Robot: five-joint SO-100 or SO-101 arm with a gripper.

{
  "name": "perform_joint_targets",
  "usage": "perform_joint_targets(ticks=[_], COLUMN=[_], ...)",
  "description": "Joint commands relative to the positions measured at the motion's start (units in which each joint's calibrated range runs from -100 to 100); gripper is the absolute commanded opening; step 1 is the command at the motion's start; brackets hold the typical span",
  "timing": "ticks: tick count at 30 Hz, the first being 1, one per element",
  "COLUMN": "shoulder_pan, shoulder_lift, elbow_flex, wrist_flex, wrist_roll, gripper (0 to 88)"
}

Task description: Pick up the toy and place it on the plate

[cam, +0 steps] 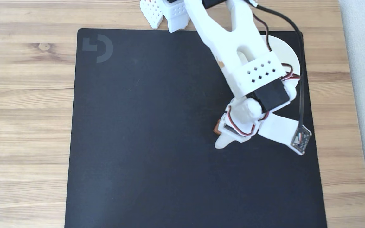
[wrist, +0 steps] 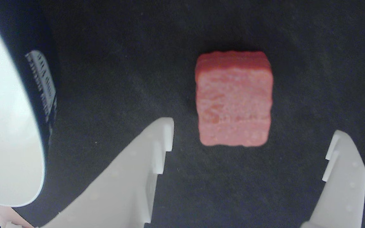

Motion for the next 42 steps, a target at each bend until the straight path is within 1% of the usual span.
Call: perform_joint_targets(ticks=[1, 11, 28, 30, 32, 33, 36, 37, 40, 42], shoulder_pan=[-0.38, -0.46, -0.46, -0.46, -0.46, -0.46, -0.54, -0.80, -0.96, -1.55], shoulder_lift=[0.42, 4.75, 5.17, 5.17, 5.17, 5.17, 5.17, 5.17, 5.25, 5.25], elbow_flex=[-2.31, -2.31, -2.40, -2.40, -2.40, -2.40, -2.40, -2.40, -2.31, -2.22], wrist_flex=[-0.89, -0.89, -0.97, -2.24, -3.77, -5.29, -5.88, -5.80, -5.21, -5.21], wrist_roll=[-0.17, -0.17, -0.17, -0.17, -0.17, -0.17, -0.22, -0.59, -3.04, -4.03], gripper=[33.1, 33.1, 32.9, 32.9, 30.4, 25.4, 15.9, 8.4, 2.3, 2.3])
